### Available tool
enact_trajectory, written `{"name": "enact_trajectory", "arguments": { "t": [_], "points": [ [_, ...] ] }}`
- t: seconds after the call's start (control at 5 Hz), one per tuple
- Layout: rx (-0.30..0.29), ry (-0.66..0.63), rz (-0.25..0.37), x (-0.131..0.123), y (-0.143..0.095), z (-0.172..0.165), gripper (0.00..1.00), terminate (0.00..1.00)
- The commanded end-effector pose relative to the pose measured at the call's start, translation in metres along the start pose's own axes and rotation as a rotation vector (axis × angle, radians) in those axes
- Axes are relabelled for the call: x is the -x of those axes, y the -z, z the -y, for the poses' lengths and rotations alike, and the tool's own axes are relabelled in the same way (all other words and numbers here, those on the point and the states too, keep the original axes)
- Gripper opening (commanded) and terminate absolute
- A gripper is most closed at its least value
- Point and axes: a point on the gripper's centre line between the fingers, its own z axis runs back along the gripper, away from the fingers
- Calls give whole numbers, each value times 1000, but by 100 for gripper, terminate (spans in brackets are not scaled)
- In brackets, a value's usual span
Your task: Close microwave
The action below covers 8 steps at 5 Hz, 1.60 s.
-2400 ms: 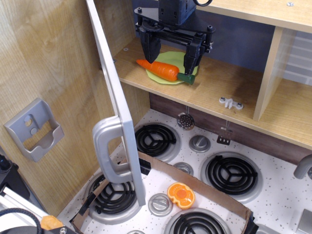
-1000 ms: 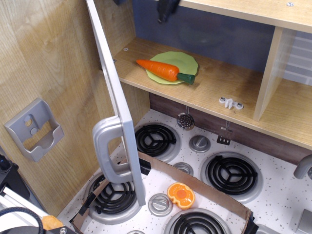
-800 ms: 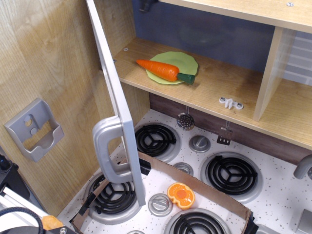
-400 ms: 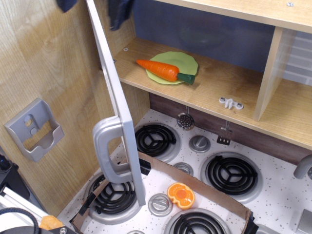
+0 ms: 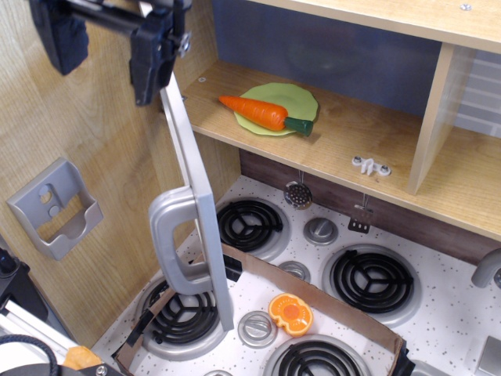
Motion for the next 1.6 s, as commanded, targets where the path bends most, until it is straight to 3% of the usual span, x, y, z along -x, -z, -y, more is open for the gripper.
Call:
{"name": "enact_trajectory", "arguments": {
  "t": [0.0,0.4,1.4],
  "points": [
    [-4,-7,5,5,20,7,100,0],
    [53,-8,24,-9,43,31,100,0],
    [220,63,205,-90,21,86,100,0]
  ]
}}
